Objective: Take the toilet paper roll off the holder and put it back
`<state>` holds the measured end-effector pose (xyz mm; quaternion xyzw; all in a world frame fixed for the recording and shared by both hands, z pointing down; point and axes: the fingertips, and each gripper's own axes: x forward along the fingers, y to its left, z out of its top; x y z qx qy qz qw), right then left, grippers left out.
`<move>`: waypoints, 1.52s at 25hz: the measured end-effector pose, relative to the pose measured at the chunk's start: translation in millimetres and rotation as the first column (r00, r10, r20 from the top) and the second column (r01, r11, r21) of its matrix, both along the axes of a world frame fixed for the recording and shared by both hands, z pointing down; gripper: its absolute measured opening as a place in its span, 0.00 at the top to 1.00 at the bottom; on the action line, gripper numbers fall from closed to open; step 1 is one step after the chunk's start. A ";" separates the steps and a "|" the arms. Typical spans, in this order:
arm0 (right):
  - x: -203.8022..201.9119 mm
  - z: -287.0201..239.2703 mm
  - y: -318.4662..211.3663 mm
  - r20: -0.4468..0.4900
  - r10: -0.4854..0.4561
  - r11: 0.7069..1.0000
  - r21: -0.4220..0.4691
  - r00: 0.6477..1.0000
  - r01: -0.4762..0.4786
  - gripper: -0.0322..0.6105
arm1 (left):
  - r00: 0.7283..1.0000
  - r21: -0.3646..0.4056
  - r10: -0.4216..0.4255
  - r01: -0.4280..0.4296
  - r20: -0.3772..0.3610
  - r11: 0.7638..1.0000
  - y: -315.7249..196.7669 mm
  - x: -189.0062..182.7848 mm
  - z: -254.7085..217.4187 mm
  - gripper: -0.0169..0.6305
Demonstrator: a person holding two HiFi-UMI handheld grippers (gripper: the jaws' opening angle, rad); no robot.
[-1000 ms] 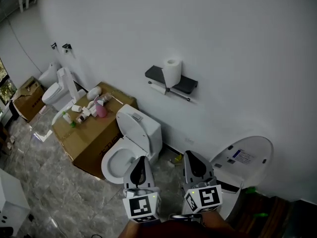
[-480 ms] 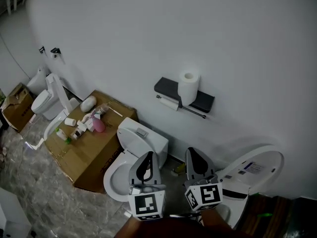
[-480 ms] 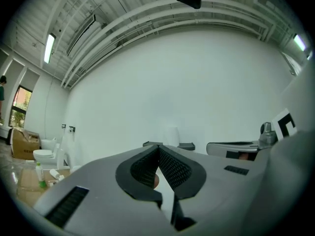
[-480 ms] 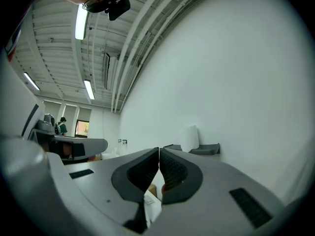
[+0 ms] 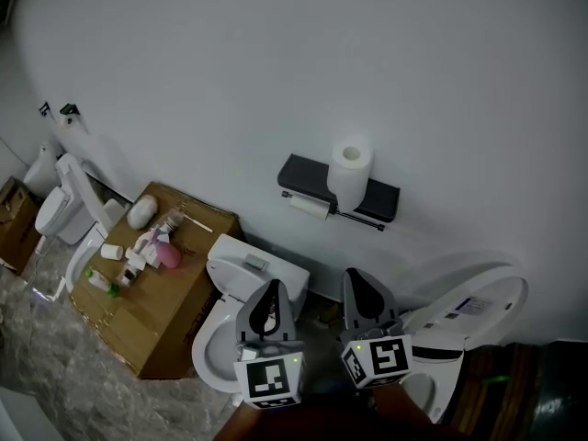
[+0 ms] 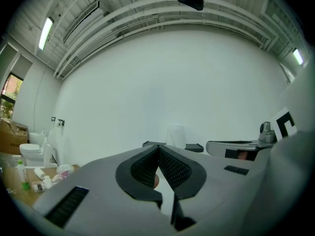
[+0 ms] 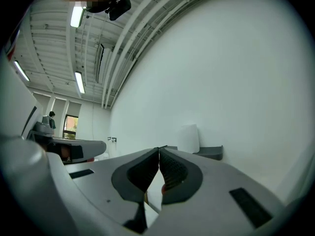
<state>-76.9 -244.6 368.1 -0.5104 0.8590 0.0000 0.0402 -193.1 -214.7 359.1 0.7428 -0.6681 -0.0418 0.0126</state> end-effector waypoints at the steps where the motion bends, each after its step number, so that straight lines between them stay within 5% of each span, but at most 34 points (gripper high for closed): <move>1: 0.9 -0.6 -6.5 0.000 0.007 1.000 0.004 1.000 -0.007 0.92 | 1.000 -0.002 0.005 -0.005 -0.003 1.000 -6.8 0.0 0.8 0.95; 20: 22.4 -14.9 -122.7 -0.024 0.038 0.999 0.025 0.999 -0.037 0.92 | 1.000 0.007 0.016 -0.016 0.023 1.000 -121.6 21.2 -3.1 0.95; 22: 17.5 -14.9 -136.3 -0.023 0.014 1.000 -0.007 1.000 -0.014 0.65 | 1.000 0.010 0.018 -0.018 0.019 1.000 -126.5 21.0 -3.7 0.95; 24: 14.2 -13.7 -151.1 -0.040 0.007 0.999 -0.038 0.999 -0.008 0.57 | 1.000 0.012 0.019 -0.019 0.016 1.000 -129.6 21.6 -3.9 0.95; 30: 11.6 -17.2 -195.4 -0.124 0.085 0.992 -0.085 0.989 -0.096 0.45 | 0.999 0.006 0.011 -0.011 0.032 1.000 -134.3 16.8 0.4 0.95; 38: 6.6 -17.5 -228.0 -0.190 0.152 0.976 -0.123 0.970 -0.177 0.43 | 1.000 -0.007 0.004 -0.004 0.004 1.000 -133.9 14.5 5.8 0.95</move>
